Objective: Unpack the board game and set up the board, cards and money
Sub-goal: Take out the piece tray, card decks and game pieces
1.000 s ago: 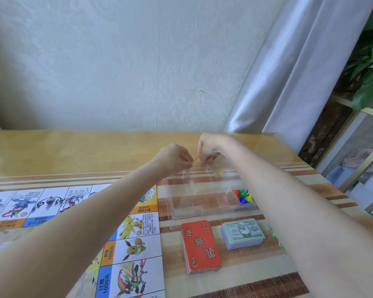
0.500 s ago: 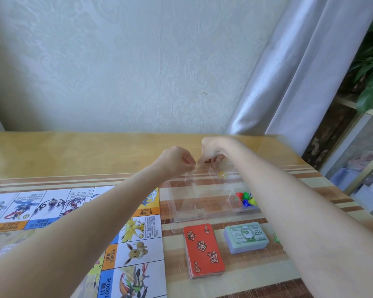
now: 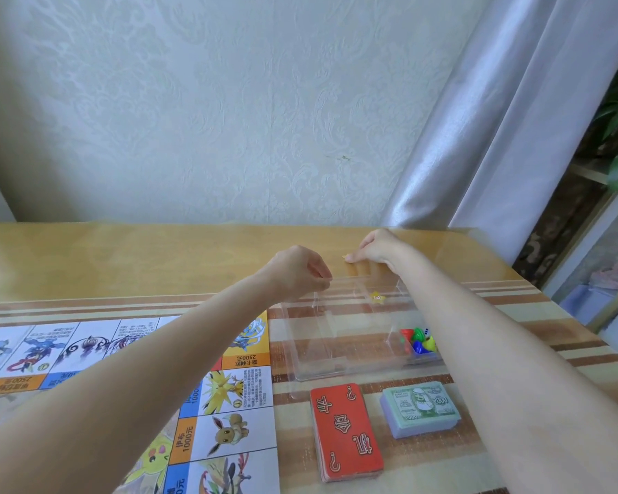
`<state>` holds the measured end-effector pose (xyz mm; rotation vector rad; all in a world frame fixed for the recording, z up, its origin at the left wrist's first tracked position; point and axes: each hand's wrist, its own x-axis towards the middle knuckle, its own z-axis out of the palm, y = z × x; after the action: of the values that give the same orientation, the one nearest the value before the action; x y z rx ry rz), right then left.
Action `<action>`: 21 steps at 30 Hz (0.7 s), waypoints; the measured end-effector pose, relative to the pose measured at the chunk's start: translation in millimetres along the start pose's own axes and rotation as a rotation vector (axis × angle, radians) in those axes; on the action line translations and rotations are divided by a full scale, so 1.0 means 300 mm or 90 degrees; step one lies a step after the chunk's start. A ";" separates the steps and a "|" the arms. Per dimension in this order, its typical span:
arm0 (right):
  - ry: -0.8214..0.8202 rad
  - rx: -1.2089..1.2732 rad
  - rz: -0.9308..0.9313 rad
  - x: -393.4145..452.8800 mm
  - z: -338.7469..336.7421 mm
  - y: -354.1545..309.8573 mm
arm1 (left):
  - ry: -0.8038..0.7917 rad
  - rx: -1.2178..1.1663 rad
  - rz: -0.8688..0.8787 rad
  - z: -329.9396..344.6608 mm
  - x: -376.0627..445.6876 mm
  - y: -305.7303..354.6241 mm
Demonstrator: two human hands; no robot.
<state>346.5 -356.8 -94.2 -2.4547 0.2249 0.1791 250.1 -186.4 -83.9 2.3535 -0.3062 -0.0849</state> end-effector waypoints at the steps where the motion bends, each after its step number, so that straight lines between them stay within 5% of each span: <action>1: 0.003 0.001 0.002 0.019 0.004 -0.008 | -0.006 0.009 0.008 -0.005 0.005 -0.002; 11: 0.076 0.000 0.048 0.249 0.057 -0.069 | -0.023 0.120 0.065 -0.074 0.090 -0.041; 17: 0.023 0.032 0.037 0.493 0.051 -0.019 | -0.040 0.115 0.085 -0.075 0.122 -0.050; 21: 0.077 0.093 0.030 0.417 0.037 -0.058 | -0.030 0.123 0.095 -0.067 0.128 -0.055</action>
<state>471.3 -351.0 -115.6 -2.3179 0.3359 0.0329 293.5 -170.7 -79.7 2.5136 -0.5340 -0.0410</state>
